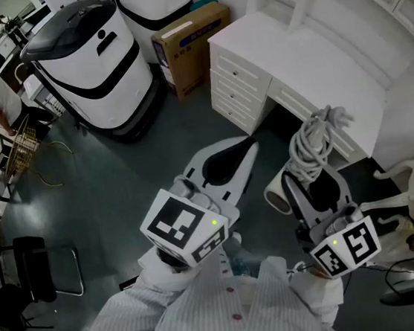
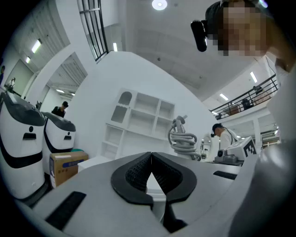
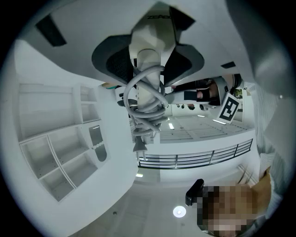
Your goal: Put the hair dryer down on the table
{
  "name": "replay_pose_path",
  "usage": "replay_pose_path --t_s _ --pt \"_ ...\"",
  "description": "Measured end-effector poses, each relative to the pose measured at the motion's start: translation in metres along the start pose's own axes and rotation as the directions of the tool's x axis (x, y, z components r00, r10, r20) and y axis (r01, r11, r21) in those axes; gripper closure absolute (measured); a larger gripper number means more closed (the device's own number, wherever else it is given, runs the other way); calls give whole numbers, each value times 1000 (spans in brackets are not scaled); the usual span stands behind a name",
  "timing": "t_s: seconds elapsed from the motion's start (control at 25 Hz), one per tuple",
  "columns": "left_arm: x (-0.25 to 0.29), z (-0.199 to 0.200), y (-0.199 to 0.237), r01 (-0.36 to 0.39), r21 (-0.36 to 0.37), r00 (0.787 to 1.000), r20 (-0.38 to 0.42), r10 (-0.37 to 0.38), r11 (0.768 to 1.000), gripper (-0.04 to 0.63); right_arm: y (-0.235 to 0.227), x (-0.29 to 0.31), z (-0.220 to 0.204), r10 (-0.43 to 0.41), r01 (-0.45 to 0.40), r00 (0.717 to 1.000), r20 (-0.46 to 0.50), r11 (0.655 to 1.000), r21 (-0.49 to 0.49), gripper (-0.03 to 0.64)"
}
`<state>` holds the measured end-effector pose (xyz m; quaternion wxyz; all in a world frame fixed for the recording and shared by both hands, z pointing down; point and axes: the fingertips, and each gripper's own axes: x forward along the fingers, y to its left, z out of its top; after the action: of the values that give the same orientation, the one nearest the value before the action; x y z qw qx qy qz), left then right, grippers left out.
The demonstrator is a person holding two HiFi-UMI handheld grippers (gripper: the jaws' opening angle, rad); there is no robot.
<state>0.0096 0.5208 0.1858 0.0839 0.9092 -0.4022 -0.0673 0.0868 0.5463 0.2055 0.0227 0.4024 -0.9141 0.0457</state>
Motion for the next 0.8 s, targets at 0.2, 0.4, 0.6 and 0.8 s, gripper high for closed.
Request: replay_pose_path --t_s 0.2,0.4,0.6,0.8 --pt "8 4 -7 4 9 1000 7 -4 1000 585 -6 -6 4 4 -4 1000 7 1000 -5 413" --pt "15 2 -23 5 22 1000 17 -5 1000 586 -14 -22 2 7 -7 1000 16 1000 -3 413" --pt "13 -3 -40 -9 27 1000 17 9 1000 586 -18 -41 0 14 -14 1000 14 1000 -5 413" --pt "10 -3 -41 -35 29 999 19 34 999 586 -19 -45 -5 29 -29 1000 -3 1000 0 413"
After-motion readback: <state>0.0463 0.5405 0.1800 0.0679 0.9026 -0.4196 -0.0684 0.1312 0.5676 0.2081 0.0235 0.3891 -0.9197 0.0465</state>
